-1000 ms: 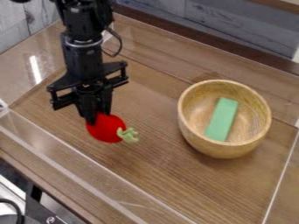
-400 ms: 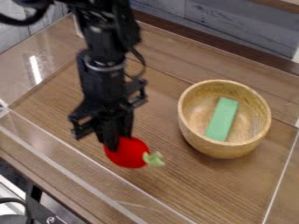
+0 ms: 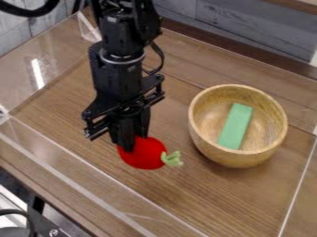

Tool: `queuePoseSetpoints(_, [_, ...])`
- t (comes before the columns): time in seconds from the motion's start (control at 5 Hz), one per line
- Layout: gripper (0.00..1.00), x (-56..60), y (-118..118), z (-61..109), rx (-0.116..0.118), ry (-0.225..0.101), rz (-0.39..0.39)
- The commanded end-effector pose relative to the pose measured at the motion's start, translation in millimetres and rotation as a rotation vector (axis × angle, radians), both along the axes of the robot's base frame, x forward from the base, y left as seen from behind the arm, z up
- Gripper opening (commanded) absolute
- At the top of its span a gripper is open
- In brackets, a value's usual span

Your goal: Move the red object to the left side of the table

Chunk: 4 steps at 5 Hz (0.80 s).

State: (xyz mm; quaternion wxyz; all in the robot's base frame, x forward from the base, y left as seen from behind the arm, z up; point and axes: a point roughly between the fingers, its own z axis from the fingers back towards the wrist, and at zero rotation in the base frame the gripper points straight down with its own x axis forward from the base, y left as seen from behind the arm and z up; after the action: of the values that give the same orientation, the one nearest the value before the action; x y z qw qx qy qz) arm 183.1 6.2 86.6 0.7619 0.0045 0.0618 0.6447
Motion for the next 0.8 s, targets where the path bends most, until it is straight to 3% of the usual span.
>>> queuePoseSetpoints(0.0, [0.00, 14.1, 13.5, 14.0, -0.009, -0.060, -0.032])
queuePoseSetpoints(0.6, [0.00, 32.4, 100.3, -0.3, -0.026, -0.097, 0.055])
